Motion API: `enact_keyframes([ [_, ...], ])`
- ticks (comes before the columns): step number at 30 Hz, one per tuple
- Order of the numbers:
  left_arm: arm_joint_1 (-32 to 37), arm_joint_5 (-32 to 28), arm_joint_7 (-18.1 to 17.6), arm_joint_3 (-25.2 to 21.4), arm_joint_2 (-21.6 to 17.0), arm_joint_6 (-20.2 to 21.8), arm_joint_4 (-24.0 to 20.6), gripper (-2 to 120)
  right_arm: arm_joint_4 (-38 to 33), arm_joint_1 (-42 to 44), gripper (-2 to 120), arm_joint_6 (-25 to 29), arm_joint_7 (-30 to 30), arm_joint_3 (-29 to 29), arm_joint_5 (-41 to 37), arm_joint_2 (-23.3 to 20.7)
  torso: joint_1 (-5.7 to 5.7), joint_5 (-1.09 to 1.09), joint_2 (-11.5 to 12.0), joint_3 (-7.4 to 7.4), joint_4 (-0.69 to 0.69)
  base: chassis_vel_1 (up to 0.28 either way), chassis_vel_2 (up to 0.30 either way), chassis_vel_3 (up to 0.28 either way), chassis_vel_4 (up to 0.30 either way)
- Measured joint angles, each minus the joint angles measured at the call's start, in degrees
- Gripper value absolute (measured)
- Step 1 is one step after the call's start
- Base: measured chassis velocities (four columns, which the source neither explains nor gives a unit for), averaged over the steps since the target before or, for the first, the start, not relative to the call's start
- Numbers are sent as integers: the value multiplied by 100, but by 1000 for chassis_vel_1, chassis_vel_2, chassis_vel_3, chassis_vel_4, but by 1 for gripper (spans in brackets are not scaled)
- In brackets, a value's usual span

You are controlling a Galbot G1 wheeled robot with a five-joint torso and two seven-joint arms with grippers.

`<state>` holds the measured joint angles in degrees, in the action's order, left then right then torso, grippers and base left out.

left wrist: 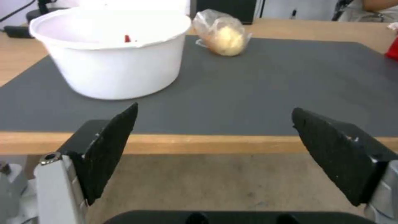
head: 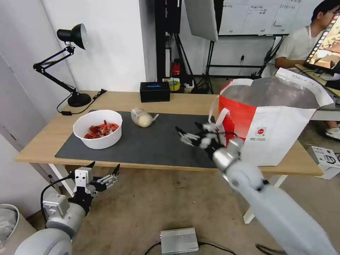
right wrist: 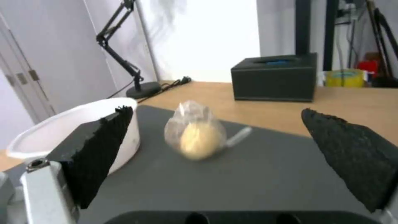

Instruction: Pick up the trash from the table and place it into the takeout bag.

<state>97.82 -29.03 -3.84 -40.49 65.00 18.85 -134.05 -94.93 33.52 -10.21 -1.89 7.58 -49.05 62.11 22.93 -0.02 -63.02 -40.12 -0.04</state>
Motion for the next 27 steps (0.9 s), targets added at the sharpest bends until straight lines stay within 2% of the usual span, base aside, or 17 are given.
enact_keyframes([
  [2, 29, 12, -5, -26, 49, -34, 3, 100, 506, -473, 100, -205, -51, 249, 207, 233, 0, 0, 0, 0, 2, 0, 0, 0, 0],
  [6, 41, 32, -4, -23, 96, -76, 2, 100, 896, -859, 100, -483, -85, 412, 355, 449, 0, 1, 0, 0, 4, 0, 0, 0, 0],
  [10, -9, 81, -4, 42, 119, -85, 14, 100, 1732, -1442, 100, -773, -88, 574, 403, 859, -1, 1, 0, 1, 4, 0, 0, 0, 0],
  [12, -17, 95, -4, 60, 130, -85, 18, 100, 2388, -1816, 100, -826, 23, 623, 403, 1179, 0, 1, 1, 0, 4, 0, 0, 0, 0],
  [13, -17, 95, -4, 60, 130, -85, 18, 100, 2388, -1816, 100, -826, 23, 623, 403, 1179, 0, 1, 1, 0, 4, 0, 0, 0, 0],
  [15, 17, 106, -3, 50, 141, -85, 5, 100, 3110, -2200, 100, -828, 304, 642, 405, 1579, 0, 0, 0, 1, 4, 0, 0, 0, 0],
  [18, 47, 108, -4, 19, 147, -85, -8, 100, 3446, -2365, 100, -827, 468, 642, 421, 1784, 0, 0, 0, 1, 3, 0, 0, 0, 0],
  [21, 148, 112, -4, -68, 172, -85, -62, 100, 4125, -2651, 100, -808, 808, 638, 570, 2221, 0, 1, 0, 1, 3, 0, 0, 0, 0],
  [27, 225, 135, -3, -112, 204, -92, -100, 100, 4844, -2875, 100, -774, 1150, 664, 877, 2649, -1, 0, -1, 2, 3, 0, 0, 0, 0],
])
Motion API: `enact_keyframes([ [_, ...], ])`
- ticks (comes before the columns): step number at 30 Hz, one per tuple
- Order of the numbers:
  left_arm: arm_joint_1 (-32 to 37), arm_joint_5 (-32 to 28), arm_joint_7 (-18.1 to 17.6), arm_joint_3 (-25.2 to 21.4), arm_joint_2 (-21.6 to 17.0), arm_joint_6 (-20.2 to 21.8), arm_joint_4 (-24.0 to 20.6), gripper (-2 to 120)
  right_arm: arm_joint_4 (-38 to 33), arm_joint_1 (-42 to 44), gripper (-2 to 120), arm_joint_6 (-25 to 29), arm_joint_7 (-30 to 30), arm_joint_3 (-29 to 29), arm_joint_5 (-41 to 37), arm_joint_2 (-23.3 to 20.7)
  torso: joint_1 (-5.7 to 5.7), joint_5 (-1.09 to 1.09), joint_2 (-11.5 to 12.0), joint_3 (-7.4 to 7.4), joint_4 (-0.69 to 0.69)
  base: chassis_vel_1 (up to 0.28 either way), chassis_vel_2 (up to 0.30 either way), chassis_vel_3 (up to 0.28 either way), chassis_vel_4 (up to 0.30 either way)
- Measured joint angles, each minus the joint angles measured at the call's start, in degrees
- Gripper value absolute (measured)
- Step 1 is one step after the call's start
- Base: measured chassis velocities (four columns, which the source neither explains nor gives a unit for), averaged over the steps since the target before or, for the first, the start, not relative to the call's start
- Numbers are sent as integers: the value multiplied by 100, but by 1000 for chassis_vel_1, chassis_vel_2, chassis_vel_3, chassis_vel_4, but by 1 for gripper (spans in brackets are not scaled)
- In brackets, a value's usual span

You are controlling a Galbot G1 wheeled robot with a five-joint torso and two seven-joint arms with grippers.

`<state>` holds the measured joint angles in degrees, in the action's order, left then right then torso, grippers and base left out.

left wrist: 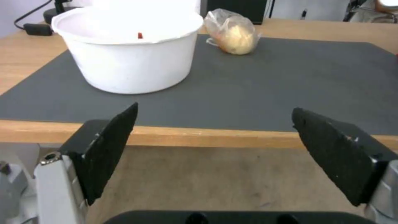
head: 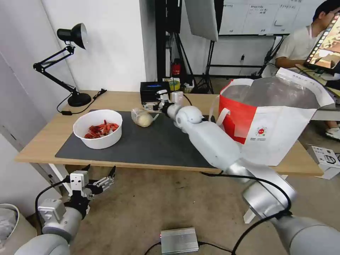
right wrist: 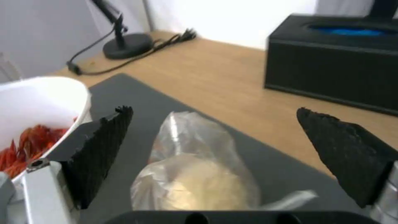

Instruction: Pick up the trash from the table and place it into the takeout bag.

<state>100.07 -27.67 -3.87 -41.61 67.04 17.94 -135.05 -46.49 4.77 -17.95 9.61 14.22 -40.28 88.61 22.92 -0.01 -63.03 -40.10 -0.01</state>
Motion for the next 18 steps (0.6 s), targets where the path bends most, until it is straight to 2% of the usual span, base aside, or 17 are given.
enact_keyframes([
  [4, 11, 67, -1, 52, 45, -3, -22, 100, 473, -127, 100, 53, 358, 93, 241, 183, 0, 0, 0, 0, 0, 0, 0, 0, 0],
  [18, 92, 144, 3, 117, 108, -40, -78, 100, 1039, -165, 100, 294, 1082, 528, 576, 169, 0, 2, 0, 0, 1, 0, 0, 0, 0],
])
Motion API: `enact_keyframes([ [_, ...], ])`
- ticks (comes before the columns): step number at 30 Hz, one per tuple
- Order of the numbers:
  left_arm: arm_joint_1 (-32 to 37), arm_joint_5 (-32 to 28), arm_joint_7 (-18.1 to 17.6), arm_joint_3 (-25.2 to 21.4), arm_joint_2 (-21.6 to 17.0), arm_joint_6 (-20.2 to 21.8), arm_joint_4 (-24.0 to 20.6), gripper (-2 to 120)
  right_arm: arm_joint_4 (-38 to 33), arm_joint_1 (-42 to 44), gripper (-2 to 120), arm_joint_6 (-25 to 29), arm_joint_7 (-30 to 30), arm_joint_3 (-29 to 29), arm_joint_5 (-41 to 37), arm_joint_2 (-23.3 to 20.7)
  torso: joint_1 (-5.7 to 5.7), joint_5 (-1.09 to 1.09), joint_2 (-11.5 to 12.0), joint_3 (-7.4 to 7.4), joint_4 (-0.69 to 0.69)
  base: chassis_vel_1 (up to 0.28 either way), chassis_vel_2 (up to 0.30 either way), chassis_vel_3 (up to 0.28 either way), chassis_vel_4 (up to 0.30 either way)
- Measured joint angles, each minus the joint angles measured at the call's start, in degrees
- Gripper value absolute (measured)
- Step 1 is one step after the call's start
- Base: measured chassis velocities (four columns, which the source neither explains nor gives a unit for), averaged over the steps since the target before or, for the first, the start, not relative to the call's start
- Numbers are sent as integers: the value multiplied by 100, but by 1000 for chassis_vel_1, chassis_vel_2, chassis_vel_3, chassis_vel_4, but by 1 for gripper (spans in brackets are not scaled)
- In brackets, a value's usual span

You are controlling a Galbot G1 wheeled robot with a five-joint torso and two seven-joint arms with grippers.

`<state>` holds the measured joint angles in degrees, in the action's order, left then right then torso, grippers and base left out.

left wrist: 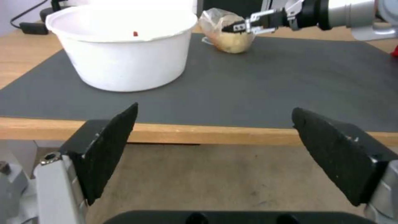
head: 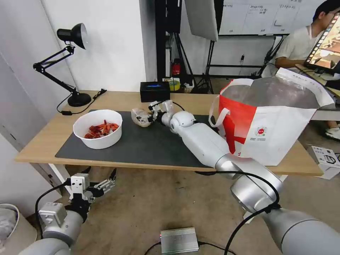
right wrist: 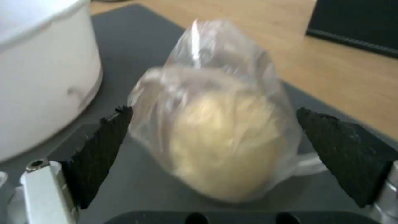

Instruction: Pick up the trash from the table and place it into the takeout bag.

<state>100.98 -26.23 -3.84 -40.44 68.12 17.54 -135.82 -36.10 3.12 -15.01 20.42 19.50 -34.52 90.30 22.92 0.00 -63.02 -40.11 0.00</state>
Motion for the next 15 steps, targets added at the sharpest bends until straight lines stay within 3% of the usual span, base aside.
enact_keyframes([
  [15, 38, 122, 8, 83, 74, -96, -4, 100, 227, -11, 100, 220, 14, 67, 87, -2, 0, 0, 0, 0, 0, 0, 0, 0, 0],
])
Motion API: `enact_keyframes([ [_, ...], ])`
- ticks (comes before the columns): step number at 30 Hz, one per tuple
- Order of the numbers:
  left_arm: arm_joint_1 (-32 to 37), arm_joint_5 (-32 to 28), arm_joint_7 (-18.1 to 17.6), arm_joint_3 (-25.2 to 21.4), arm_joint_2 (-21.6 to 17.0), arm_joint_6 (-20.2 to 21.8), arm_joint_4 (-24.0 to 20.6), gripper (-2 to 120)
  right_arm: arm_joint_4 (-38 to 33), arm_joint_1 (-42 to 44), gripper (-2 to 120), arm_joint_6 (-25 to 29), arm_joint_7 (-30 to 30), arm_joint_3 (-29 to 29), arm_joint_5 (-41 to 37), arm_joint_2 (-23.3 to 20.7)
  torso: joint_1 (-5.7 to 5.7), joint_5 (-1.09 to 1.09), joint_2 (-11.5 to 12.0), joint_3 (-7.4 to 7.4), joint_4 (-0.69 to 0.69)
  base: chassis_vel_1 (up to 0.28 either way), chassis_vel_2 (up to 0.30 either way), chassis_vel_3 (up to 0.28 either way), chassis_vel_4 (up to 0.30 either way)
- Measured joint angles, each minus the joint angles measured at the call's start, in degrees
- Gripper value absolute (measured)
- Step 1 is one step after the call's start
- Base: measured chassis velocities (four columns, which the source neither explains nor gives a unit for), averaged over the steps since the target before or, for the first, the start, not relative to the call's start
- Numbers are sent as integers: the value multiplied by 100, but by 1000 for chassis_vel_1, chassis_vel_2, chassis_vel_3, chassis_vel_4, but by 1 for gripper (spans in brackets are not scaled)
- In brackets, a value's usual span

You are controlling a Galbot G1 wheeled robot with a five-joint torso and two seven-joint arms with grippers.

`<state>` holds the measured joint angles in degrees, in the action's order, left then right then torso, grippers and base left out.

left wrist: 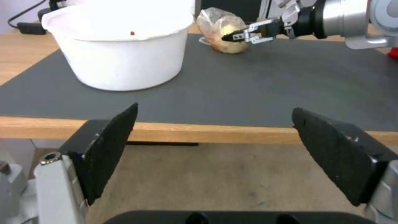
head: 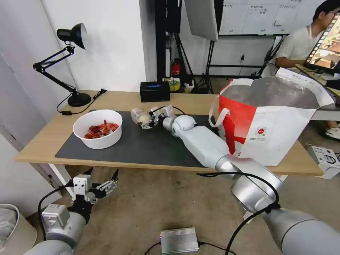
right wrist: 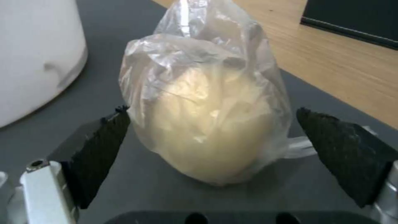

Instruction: Pick up the trash from the table and place it into the takeout bag.

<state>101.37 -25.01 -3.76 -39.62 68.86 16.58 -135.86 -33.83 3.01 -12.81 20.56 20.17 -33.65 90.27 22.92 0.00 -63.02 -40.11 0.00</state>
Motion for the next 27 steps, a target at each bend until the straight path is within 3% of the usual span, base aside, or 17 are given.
enact_keyframes([
  [3, 0, 1, 2, 7, 2, -2, -18, 100, 58, -16, 100, 32, -15, -23, 10, 0, 0, 0, 0, 0, 0, 0, 0, 0, 0],
  [5, 3, 8, 5, 22, 4, -3, -20, 100, 144, -1, 86, 71, -14, -58, 14, 0, 0, 0, 0, 0, 0, 0, 0, 0, 0],
  [7, 7, 11, 5, 26, 5, -4, -20, 100, 165, 16, 83, 87, -13, -64, 19, 0, 0, 0, 0, 0, 0, 0, 0, 0, 0],
  [10, 10, 14, 7, 33, -1, -5, -20, 100, 214, 45, 68, 111, -13, -115, 39, -1, 0, 0, 0, 0, 0, 0, 0, 0, 0],
  [13, 10, 15, 7, 34, -6, -6, -20, 100, 221, 49, 64, 112, -12, -128, 41, -2, 0, 0, 0, 0, 0, 0, 0, 0, 0],
  [19, -10, 16, 9, 51, -48, -22, 0, 100, 220, 64, 34, 128, -12, -144, 44, -9, 0, 0, 0, 0, -1, 0, 0, 0, 0],
  [24, -24, 11, 9, 54, -76, -32, 21, 100, 183, 80, 20, 137, -19, -188, 46, -16, 0, 0, 0, 0, 0, 0, 0, 0, 0],
  [27, -24, -14, 10, 33, -117, -43, 33, 100, -10, 143, 7, 140, -140, -303, 91, -25, 0, 0, 0, 0, 0, 0, 0, 0, 0],
])
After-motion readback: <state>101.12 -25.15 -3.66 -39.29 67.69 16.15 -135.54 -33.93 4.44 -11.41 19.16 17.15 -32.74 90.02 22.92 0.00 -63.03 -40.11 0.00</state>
